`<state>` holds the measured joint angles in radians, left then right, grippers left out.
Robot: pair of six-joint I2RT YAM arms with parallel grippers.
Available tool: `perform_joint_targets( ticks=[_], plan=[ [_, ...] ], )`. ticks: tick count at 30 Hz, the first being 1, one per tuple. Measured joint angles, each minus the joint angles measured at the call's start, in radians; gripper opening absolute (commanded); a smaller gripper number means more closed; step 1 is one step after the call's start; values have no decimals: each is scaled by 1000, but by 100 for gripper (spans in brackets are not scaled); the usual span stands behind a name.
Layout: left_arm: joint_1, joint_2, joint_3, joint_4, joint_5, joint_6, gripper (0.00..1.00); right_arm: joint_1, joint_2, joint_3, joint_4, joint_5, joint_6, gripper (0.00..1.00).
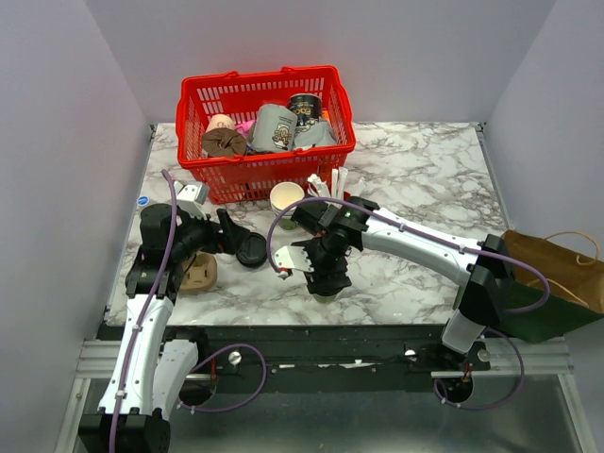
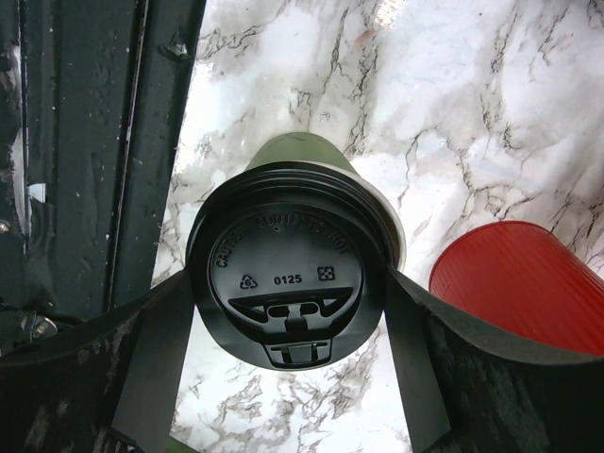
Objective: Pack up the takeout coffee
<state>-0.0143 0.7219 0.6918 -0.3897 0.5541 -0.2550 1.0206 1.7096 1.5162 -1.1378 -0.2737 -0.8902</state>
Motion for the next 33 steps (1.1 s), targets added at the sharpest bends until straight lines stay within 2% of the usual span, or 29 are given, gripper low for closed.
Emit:
perform_joint_targets(
  ticks=[33],
  plan=[
    [0,6,-14,23,7,-21,97,0,0,41,-23,18,-9,81]
  ],
)
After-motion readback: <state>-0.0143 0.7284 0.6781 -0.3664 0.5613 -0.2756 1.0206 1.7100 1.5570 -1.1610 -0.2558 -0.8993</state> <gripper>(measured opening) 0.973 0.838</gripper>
